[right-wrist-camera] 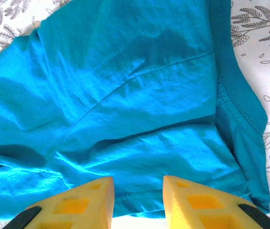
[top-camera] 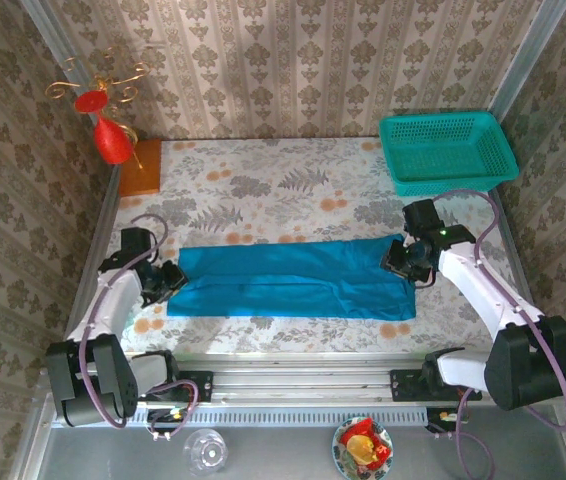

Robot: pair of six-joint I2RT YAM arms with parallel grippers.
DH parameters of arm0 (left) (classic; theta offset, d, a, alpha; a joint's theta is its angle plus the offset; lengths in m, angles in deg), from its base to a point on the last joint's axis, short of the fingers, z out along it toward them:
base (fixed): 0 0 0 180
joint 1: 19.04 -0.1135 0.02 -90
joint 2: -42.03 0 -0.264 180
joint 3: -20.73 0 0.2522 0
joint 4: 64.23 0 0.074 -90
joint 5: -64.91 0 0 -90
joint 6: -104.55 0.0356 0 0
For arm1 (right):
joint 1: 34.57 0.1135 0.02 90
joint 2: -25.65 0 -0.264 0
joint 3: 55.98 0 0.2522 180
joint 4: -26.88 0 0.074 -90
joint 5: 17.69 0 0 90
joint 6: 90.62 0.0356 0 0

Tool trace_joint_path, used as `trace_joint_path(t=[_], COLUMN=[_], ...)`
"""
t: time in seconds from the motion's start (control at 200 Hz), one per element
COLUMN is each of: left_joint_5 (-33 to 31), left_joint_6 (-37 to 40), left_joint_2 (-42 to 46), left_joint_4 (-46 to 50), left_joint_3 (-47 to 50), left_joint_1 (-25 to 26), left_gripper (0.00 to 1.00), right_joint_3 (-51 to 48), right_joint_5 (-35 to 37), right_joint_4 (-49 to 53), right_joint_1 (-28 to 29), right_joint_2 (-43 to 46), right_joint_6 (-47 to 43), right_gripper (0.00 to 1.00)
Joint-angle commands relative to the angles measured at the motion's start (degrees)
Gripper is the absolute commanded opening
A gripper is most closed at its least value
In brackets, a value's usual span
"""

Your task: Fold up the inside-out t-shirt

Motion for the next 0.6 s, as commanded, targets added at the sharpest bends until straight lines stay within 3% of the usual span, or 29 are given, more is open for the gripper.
trace_joint_path(t=[0.0, 0.175, 0.365, 0.595], left_joint_5=[-1.0, 3.43, 7.67, 9.78], left_joint_6=[1.38, 6.46, 8.89, 8.15], left_joint_2=[-2.37, -14.63, -27.05, -29.57], left_joint_4=[1.13, 1.32, 1.16, -0.99], left_joint_3=[-5.49, -14.64, -20.87, -16.99], left_joint_1=[0.99, 4.12, 9.17, 11.24], left_gripper=[0.3, 0.29, 0.27, 0.26], right_joint_3=[1.65, 1.96, 6.69, 15.2], right_joint_5=[-3.54, -12.93, -16.73, -17.78], right_joint_4=[-0.9, -8.36, -14.38, -17.58], right_joint_1=[-0.25, 2.38, 9.46, 17.95], right_joint_2=[-0.34, -4.02, -12.41, -24.54], right_joint_6=[-0.32, -0.77, -0.04, 1.35], right_gripper=[0.34, 0.32, 0.31, 0.31])
